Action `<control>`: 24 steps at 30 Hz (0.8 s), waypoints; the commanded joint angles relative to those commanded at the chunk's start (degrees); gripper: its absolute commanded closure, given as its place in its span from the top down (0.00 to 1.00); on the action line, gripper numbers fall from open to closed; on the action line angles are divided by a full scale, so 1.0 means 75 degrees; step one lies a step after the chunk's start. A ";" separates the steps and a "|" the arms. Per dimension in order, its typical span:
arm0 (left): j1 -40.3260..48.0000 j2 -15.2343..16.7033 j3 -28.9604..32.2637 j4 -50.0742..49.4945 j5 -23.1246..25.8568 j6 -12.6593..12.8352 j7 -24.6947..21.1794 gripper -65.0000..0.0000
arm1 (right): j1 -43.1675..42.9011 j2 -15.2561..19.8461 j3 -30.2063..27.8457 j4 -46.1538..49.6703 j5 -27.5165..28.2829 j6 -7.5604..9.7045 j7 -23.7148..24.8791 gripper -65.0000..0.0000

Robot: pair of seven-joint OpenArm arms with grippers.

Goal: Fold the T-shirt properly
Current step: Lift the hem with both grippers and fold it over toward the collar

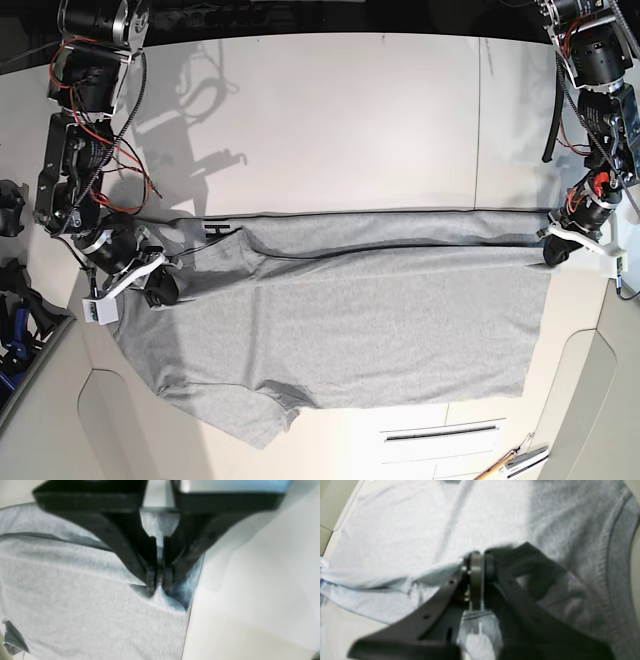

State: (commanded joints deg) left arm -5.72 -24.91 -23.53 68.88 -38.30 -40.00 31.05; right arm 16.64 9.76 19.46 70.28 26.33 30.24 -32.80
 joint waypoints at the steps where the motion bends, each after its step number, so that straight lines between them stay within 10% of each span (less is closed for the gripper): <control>1: 0.0000 -0.0003 0.0000 0.0000 0.0000 0.0000 0.0000 0.00 | 0.0000 -0.0015 0.0003 -0.0044 0.0000 0.0000 0.0000 0.00; 4: 0.0003 -0.0003 0.0000 0.0000 -0.0003 0.0000 0.0000 0.00 | 0.0000 -0.0015 0.0003 -0.0061 0.0003 -0.0003 -0.0003 0.00; 9: 0.0003 -0.0003 0.0000 0.0000 -0.0026 0.0000 0.0003 0.24 | -0.0026 -0.0015 0.0003 -0.0061 0.0000 -0.0003 -0.0006 0.43; 15: 0.0003 -0.0003 -0.0035 0.0000 -0.0006 0.0000 0.0006 0.62 | -0.0044 -0.0015 0.0181 -0.0032 0.0137 -0.0055 -0.0758 0.44; 24: 0.0047 -0.0012 -0.1472 0.0006 -0.1749 0.0000 0.1582 0.62 | -0.0691 0.0029 0.2259 0.0653 0.1291 0.0169 -0.1314 0.44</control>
State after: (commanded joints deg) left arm -5.37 -24.99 -34.57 68.93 -51.42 -40.00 42.92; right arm 11.46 9.98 36.40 75.18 36.01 31.51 -42.65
